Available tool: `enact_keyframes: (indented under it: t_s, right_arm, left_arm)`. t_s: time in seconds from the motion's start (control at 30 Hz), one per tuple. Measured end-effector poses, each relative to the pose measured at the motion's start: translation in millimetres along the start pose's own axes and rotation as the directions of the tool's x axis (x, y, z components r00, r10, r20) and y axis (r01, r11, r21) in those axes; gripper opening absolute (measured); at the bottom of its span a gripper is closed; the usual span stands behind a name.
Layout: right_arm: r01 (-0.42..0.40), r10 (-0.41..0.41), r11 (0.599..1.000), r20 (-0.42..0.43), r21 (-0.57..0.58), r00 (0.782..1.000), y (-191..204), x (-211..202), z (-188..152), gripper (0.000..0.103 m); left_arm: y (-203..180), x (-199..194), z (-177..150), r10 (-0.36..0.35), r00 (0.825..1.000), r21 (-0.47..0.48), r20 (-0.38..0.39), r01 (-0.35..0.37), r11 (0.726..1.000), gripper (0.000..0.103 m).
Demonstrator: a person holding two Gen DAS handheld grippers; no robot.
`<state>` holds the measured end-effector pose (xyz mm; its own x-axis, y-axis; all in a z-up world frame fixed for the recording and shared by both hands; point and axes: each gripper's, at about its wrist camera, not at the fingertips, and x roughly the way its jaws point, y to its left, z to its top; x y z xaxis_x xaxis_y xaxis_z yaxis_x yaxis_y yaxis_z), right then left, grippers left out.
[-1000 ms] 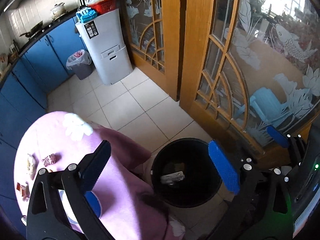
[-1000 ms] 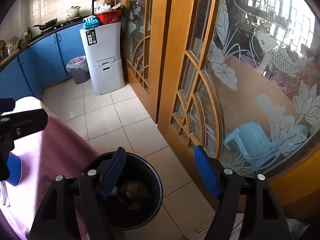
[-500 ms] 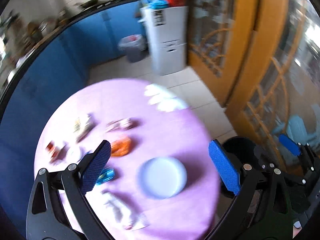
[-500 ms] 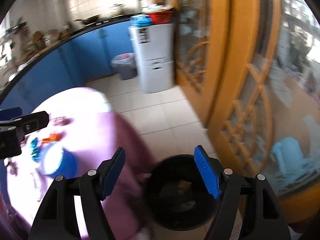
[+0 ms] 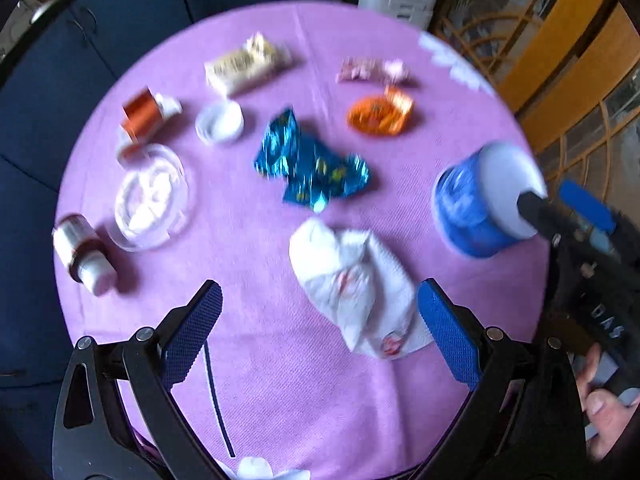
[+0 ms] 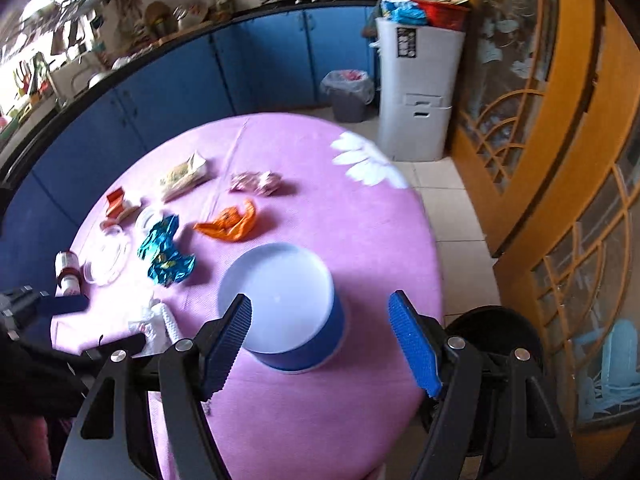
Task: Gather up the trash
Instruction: 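Grasp the white tissue with the left tool while the right tool grasps the blue cup, then carry the tissue and blue cup over the black bin with both tools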
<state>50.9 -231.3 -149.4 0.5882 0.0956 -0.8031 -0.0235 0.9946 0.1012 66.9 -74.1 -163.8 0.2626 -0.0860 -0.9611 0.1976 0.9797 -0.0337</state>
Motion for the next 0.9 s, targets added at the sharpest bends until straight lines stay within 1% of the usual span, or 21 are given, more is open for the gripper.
enact_keyframes:
  t_s: [0.03, 0.1, 0.17, 0.23, 0.27, 0.37, 0.43, 0.53, 0.57, 0.6, 0.63, 0.67, 0.7, 0.73, 0.8, 0.83, 0.9]
  right_arm:
    - [-0.002, 0.002, 1.000, -0.007, -0.002, 1.000, 2, 2, 0, 0.069]
    - [-0.006, 0.006, 1.000, -0.023, -0.005, 1.000, 7, 10, 1, 0.069]
    - [-0.009, 0.009, 1.000, -0.030, -0.005, 1.000, 10, 15, 3, 0.069]
    - [-0.021, 0.021, 1.000, -0.031, 0.002, 0.999, 10, 18, 5, 0.069]
    - [-0.026, 0.026, 1.000, -0.033, 0.005, 0.999, 11, 19, 7, 0.069]
    - [-0.045, 0.045, 0.999, -0.040, 0.007, 0.998, 13, 21, 10, 0.069]
    - [-0.067, 0.067, 0.998, -0.029, -0.008, 0.997, 19, 18, 12, 0.069]
    - [-0.070, 0.069, 0.997, -0.024, -0.026, 0.997, 25, 19, 14, 0.070]
    - [-0.073, 0.072, 0.997, -0.025, -0.026, 0.997, 26, 21, 15, 0.074]
    - [-0.077, 0.077, 0.997, -0.029, -0.025, 0.997, 27, 23, 16, 0.076]
    - [-0.094, 0.093, 0.995, -0.039, -0.022, 0.995, 27, 25, 17, 0.080]
    - [-0.106, 0.105, 0.994, -0.047, -0.020, 0.993, 28, 25, 17, 0.081]
    - [-0.109, 0.108, 0.994, -0.048, -0.026, 0.993, 29, 26, 16, 0.081]
    - [-0.108, 0.106, 0.994, -0.048, -0.035, 0.993, 32, 25, 15, 0.081]
    - [-0.124, 0.121, 0.991, -0.058, -0.050, 0.991, 37, 25, 12, 0.082]
    - [-0.122, 0.119, 0.991, -0.061, -0.055, 0.991, 39, 26, 11, 0.085]
    - [-0.111, 0.106, 0.992, -0.067, -0.064, 0.992, 41, 29, 7, 0.087]
  left_arm:
    - [1, 6, -1, -0.011, 1.000, -0.002, -0.009, 0.011, 1.000, 0.097]
    - [3, 14, -1, -0.005, 1.000, -0.005, -0.009, 0.005, 1.000, 0.096]
    - [6, 21, 2, -0.026, 0.999, -0.013, -0.029, 0.025, 1.000, 0.090]
    - [7, 30, 3, -0.032, 0.998, -0.016, -0.059, 0.031, 0.999, 0.076]
    - [8, 35, 3, -0.039, 0.996, -0.019, -0.083, 0.037, 0.999, 0.075]
    - [8, 31, 3, -0.038, 0.997, -0.007, -0.065, 0.037, 0.999, 0.074]
    - [10, 30, 4, -0.039, 0.997, -0.018, -0.069, 0.038, 0.999, 0.070]
    - [15, 27, 3, -0.039, 0.998, -0.030, -0.059, 0.037, 0.999, 0.060]
    - [16, 27, 3, -0.034, 0.998, -0.031, -0.056, 0.032, 0.999, 0.059]
    - [17, 26, 3, -0.024, 0.998, -0.031, -0.049, 0.023, 0.999, 0.054]
    - [18, 24, 3, -0.024, 0.999, -0.029, -0.041, 0.023, 0.999, 0.039]
    - [18, 22, 2, -0.032, 0.999, -0.027, -0.035, 0.031, 0.999, 0.034]
    - [21, 20, 3, -0.044, 0.999, -0.031, -0.032, 0.043, 0.999, 0.032]
    - [21, 19, 3, -0.043, 0.999, -0.034, -0.030, 0.042, 0.999, 0.027]
    - [24, 17, 5, -0.047, 0.999, -0.051, -0.025, 0.046, 0.998, 0.023]
    - [26, 17, 8, -0.046, 0.999, -0.057, -0.021, 0.044, 0.997, 0.022]
    - [30, 13, 10, -0.030, 1.000, -0.069, -0.003, 0.030, 0.997, 0.021]
